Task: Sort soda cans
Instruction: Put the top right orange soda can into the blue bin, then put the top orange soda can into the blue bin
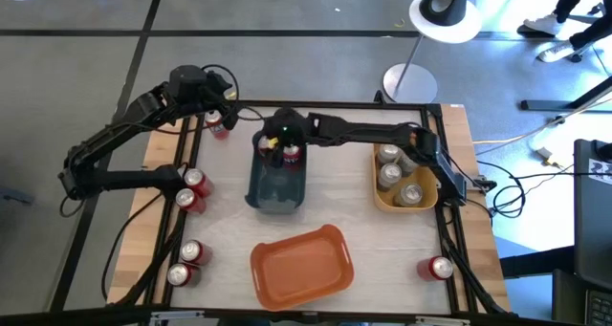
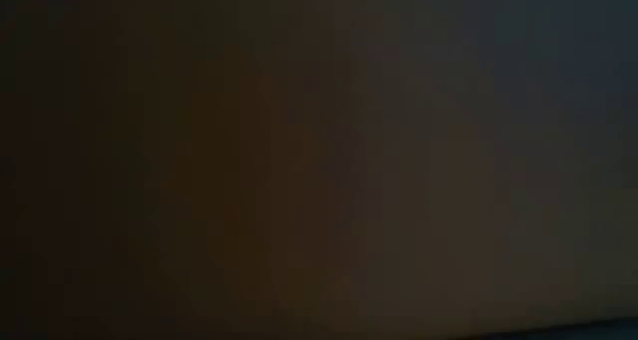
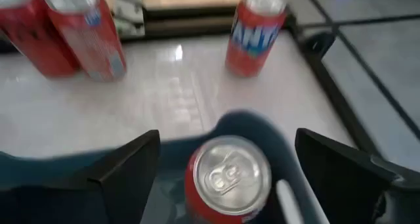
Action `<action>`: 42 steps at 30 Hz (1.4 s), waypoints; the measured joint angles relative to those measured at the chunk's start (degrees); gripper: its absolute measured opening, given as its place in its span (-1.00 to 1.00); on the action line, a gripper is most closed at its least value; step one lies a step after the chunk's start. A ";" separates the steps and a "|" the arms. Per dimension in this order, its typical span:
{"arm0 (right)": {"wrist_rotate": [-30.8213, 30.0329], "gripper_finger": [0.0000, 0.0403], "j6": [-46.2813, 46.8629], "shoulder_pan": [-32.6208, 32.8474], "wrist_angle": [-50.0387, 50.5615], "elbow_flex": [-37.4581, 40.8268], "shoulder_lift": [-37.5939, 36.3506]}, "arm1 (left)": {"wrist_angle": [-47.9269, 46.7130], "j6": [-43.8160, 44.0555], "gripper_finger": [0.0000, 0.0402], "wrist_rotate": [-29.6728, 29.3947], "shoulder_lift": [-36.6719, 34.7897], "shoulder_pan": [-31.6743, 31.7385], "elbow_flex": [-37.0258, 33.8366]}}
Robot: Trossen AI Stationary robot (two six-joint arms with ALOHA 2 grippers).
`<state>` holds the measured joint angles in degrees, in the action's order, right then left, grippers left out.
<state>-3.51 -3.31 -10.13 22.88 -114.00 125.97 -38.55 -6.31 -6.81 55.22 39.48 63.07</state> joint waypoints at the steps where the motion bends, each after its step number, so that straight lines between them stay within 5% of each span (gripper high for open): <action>1: -0.01 0.74 -0.16 0.00 0.28 -0.20 -0.88 | -0.10 0.13 0.75 0.00 0.00 0.00 0.02; 14: -6.45 0.74 -5.11 -3.96 17.10 1.62 -12.93 | -1.47 2.66 0.75 -0.18 0.31 0.00 0.01; 20: -5.88 0.74 -4.97 -10.37 19.15 8.68 -17.15 | -4.79 7.15 0.93 -10.95 1.86 0.07 0.02; 33: 10.05 0.74 -8.59 -17.40 6.71 19.55 -18.11 | -20.00 27.95 0.99 -12.48 10.66 1.11 0.02; 42: 11.65 0.74 -5.91 -15.67 6.60 19.50 -18.14 | -20.34 24.96 0.99 -14.38 16.20 8.60 0.02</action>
<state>8.14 -9.22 -25.80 29.48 -94.50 107.83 -58.89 18.65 -21.19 71.42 48.08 63.09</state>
